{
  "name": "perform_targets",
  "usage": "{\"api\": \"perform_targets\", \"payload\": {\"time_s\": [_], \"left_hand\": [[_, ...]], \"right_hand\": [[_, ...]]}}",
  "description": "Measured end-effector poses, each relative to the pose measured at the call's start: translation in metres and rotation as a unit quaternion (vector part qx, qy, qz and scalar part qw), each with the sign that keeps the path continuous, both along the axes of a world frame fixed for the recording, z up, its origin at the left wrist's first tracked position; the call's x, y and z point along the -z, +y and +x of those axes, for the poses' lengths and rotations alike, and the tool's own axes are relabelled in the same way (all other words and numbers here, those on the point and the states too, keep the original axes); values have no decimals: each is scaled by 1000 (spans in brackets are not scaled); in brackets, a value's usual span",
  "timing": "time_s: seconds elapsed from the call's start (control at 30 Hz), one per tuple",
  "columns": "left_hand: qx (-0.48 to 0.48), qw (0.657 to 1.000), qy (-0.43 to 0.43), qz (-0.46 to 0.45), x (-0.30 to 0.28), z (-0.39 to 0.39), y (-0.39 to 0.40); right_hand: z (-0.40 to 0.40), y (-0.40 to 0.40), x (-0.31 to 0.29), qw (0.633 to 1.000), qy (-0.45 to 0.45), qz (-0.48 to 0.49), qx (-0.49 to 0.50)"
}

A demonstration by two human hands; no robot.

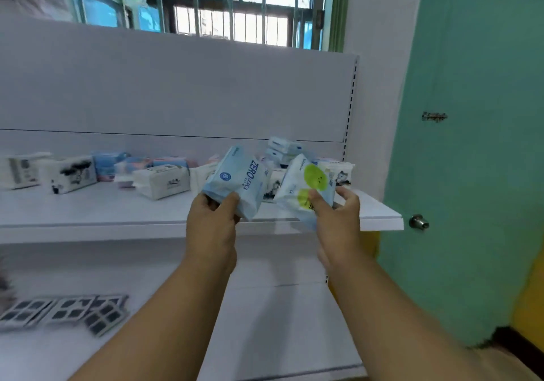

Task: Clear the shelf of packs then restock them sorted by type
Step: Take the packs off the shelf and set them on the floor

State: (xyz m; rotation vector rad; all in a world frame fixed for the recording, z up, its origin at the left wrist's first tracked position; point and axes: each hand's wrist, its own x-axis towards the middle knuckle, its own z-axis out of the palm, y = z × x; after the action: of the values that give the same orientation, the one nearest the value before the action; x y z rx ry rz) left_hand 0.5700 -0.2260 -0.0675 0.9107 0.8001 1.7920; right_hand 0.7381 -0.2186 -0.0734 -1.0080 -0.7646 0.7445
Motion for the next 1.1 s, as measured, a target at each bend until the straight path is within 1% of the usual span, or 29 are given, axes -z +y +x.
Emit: {"api": "perform_targets", "payload": {"time_s": [0.03, 0.1, 0.2, 0.27, 0.33, 0.4, 0.43, 0.5, 0.57, 0.63, 0.67, 0.8, 0.9, 1.0, 1.1], "left_hand": [[-6, 1000, -12, 0, 1, -15, -14], [-31, 999, -35, 3, 4, -47, -44], [-103, 991, -80, 30, 14, -94, -98], [-163, 982, -92, 30, 24, -129, -141], [-192, 977, -93, 21, 30, -153, -175], [-266, 959, -101, -8, 46, -192, -216], [-305, 945, -112, -23, 55, -212, -237], [-370, 918, -135, -46, 74, -258, -279], [-420, 887, -181, -61, 97, -307, -319], [-451, 858, -235, -68, 119, -356, -356], [-457, 851, -252, -67, 130, -381, -373], [-479, 836, -251, -95, 177, -479, -432], [-504, 820, -229, -142, 209, -547, -477], [-520, 800, -215, -206, 247, -601, -515], [-520, 778, -245, -254, 296, -639, -530]], "right_hand": [[-19, -7, -2, 998, 34, 7, -45], [-61, -17, -1, 989, 63, 27, -133], [-132, -43, 12, 965, 53, 27, -255], [-180, -72, 25, 939, 53, 3, -340], [-211, -95, 37, 913, 55, -22, -403], [-256, -128, 48, 874, 47, -50, -482], [-279, -144, 56, 860, 35, -55, -507], [-327, -177, 73, 842, 2, -59, -536], [-375, -205, 91, 835, -36, -54, -547], [-428, -230, 113, 827, -69, -55, -556], [-456, -243, 124, 819, -86, -56, -565], [-573, -295, 168, 787, -154, -50, -596], [-648, -333, 200, 764, -199, -47, -612], [-705, -358, 240, 732, -225, -79, -638], [-746, -372, 293, 707, -253, -126, -649]]}}
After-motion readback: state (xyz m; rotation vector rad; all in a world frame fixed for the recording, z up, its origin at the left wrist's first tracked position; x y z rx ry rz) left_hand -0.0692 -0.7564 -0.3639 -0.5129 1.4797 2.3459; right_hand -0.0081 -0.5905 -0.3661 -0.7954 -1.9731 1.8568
